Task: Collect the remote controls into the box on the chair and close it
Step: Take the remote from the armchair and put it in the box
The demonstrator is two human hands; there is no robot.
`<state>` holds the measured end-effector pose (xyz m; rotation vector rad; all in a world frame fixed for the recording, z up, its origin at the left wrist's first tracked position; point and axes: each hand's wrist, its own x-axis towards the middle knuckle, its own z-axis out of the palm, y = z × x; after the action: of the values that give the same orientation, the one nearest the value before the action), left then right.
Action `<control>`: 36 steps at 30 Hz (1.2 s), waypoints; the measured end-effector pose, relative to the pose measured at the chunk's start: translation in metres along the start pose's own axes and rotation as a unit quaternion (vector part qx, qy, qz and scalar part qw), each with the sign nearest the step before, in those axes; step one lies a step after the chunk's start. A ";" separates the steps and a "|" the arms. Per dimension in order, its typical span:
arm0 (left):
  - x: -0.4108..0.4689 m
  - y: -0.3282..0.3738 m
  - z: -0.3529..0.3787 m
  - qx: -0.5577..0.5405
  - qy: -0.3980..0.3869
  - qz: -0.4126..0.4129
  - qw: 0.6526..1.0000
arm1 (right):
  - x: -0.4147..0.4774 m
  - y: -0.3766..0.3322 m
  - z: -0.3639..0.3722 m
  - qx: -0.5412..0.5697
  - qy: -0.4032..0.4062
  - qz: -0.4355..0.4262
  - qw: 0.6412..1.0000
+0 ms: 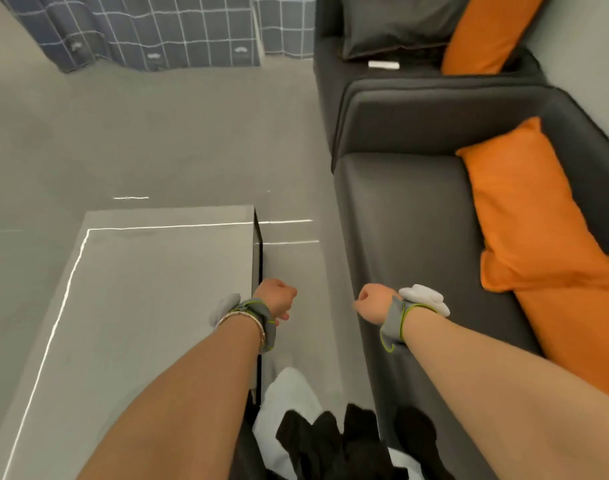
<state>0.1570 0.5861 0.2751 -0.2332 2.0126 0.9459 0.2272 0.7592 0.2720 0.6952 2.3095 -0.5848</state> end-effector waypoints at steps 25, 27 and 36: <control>0.441 0.486 -0.262 0.211 0.010 0.077 0.974 | 0.495 -0.220 -0.427 0.182 0.056 0.102 0.976; 0.479 0.527 -0.275 0.191 0.011 0.074 0.979 | 0.536 -0.228 -0.459 0.181 0.091 0.100 0.974; 0.636 0.683 -0.346 0.243 -0.008 0.086 0.966 | 0.685 -0.269 -0.563 0.257 0.080 0.170 0.948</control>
<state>-0.7759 0.9331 0.2573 0.2203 2.2048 0.5239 -0.6364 1.0933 0.2484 1.3981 2.1114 -1.0062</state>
